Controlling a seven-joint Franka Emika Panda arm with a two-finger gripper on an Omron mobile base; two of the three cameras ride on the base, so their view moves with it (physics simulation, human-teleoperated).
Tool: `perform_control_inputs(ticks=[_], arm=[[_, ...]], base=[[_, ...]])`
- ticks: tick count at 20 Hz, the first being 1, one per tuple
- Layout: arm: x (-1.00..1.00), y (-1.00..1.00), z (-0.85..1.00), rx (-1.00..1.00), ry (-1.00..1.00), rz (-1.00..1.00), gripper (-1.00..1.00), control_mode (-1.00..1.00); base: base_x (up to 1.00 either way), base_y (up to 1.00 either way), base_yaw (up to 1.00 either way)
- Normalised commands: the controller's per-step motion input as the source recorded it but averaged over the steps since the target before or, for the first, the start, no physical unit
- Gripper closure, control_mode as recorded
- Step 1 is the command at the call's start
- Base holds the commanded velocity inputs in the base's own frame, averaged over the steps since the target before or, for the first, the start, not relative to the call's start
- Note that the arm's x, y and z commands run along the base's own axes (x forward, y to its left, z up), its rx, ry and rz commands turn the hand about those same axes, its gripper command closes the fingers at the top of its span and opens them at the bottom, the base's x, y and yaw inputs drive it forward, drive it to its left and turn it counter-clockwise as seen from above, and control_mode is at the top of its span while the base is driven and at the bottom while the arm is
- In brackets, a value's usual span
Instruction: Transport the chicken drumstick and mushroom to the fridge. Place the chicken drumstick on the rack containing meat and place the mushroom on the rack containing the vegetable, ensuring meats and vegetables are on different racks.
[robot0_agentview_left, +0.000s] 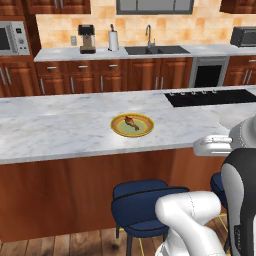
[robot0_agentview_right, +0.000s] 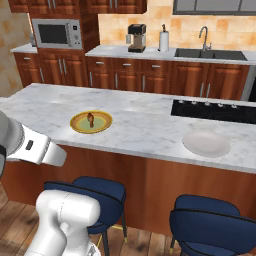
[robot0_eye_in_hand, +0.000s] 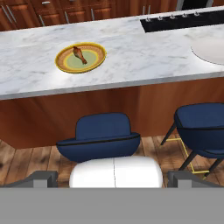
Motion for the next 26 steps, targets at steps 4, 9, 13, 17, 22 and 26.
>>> perform_control_inputs(ticks=[4, 9, 13, 17, 22, 26], arm=[[0.0, 0.0, 0.0, 0.0, 0.0, 0.0, -1.0, 1.0], [0.0, 0.0, 0.0, 0.0, 0.0, 0.0, -1.0, 1.0], [0.0, 0.0, 0.0, 0.0, 0.0, 0.0, -1.0, 1.0], [1.0, 0.09, -0.36, 0.0, 0.15, 0.23, -1.0, -1.0], [1.0, 0.29, -0.32, 0.0, 0.15, 0.09, -1.0, -1.0], [1.0, 0.11, -0.26, 0.0, 0.1, 0.04, -1.0, -1.0]], base=[[1.0, 0.02, 0.09], [1.0, 0.0, 0.33], [1.0, 0.0, 0.38], [0.0, 0.0, 0.0], [0.0, 0.0, 0.0], [0.0, 0.0, 0.0]])
